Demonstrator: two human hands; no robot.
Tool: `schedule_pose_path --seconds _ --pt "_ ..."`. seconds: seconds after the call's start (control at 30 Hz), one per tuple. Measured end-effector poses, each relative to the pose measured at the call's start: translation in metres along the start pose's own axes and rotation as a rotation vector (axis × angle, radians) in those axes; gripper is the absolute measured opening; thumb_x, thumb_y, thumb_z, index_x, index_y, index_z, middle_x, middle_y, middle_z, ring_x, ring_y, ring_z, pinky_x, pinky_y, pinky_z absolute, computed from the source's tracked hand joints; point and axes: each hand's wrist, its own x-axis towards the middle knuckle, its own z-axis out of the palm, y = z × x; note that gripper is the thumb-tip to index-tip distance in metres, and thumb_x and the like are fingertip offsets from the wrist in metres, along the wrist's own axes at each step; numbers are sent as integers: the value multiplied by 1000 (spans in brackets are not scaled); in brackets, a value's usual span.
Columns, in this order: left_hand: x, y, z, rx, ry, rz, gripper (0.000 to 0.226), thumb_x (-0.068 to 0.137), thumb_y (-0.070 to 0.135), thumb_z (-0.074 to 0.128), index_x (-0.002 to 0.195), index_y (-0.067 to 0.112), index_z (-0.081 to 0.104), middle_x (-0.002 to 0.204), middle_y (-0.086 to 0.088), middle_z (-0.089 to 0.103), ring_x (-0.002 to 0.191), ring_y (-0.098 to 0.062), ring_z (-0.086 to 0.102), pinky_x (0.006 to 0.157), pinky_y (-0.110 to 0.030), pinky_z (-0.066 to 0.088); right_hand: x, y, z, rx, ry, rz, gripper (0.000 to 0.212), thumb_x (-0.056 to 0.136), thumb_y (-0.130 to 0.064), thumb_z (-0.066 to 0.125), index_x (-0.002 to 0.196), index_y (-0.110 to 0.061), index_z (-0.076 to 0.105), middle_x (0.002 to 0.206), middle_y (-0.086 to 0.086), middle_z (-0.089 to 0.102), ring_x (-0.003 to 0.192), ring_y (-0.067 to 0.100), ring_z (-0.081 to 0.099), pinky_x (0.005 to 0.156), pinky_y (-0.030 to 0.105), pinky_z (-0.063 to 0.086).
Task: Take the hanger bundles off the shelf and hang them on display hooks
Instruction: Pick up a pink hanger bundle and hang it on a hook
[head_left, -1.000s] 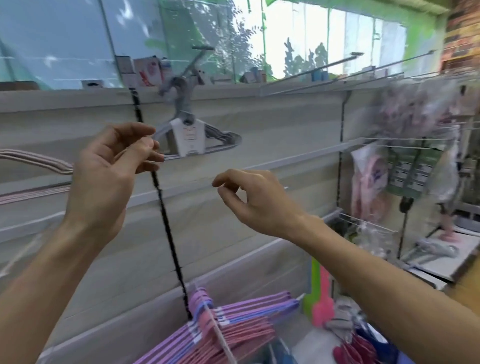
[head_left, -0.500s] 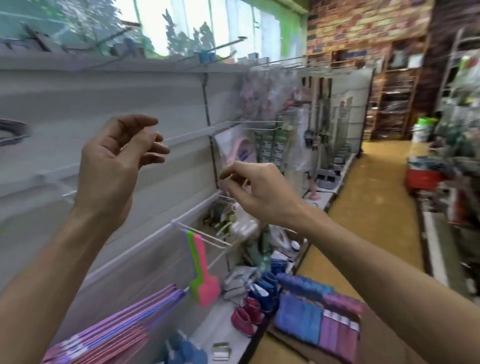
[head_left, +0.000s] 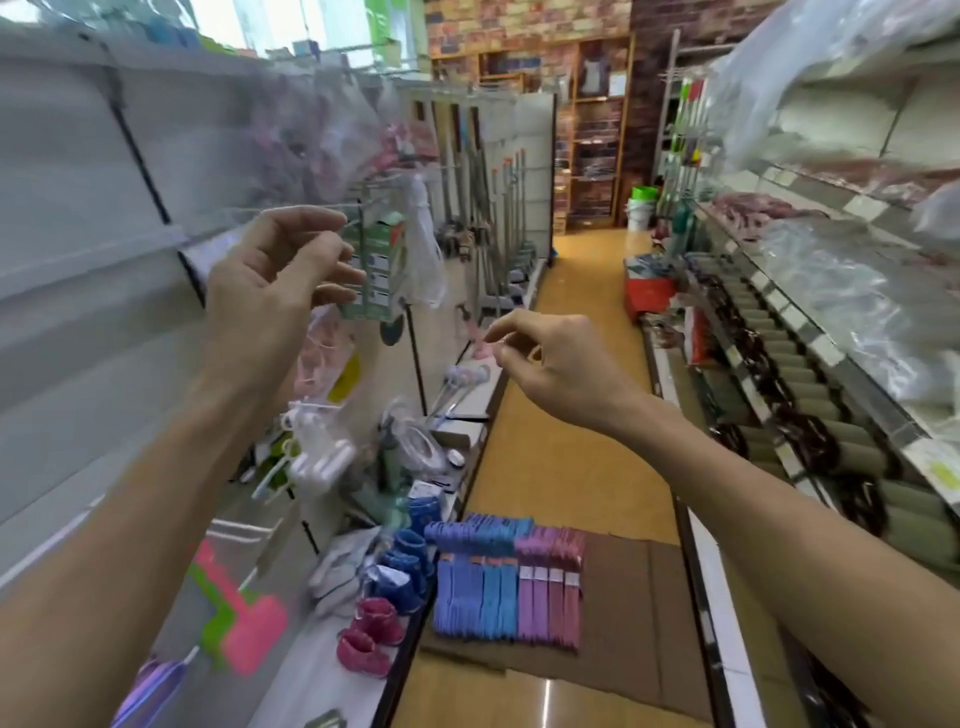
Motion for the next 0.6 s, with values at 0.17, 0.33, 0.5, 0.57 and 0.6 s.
schedule_pose_path --seconds 0.17,0.33,0.5,0.57,0.6 --pt "41 -67 46 -82 -88 -48 11 94 15 58 102 18 66 89 -4 65 81 -20 65 75 -30 53 14 67 6 -52 -3 118 20 96 -17 60 111 -10 71 94 2 74 83 14 69 74 38 56" --pt "97 -136 88 -141 -145 -95 10 94 15 58 100 18 65 88 -5 64 81 -22 66 72 -28 53 42 141 24 -86 -7 254 19 96 -18 60 111 -13 71 95 2 74 84 14 68 76 40 56" --pt "141 -217 131 -174 -213 -189 12 98 9 55 100 17 64 81 3 66 78 -20 65 70 -28 54 60 210 47 -107 -32 420 21 97 -20 59 114 -14 70 96 -1 73 84 12 67 78 35 57" --pt "150 -249 148 -179 -229 -234 15 98 9 55 99 19 66 79 6 67 78 -21 65 71 -30 55 58 239 56 -112 -46 491 21 98 -21 58 115 -15 69 97 -2 72 83 9 65 78 31 57" --pt "151 -266 156 -181 -239 -263 16 98 9 55 98 20 66 79 6 67 78 -22 65 73 -32 55 54 253 61 -109 -52 527 21 98 -21 58 116 -15 69 98 -1 72 84 8 65 79 30 56"
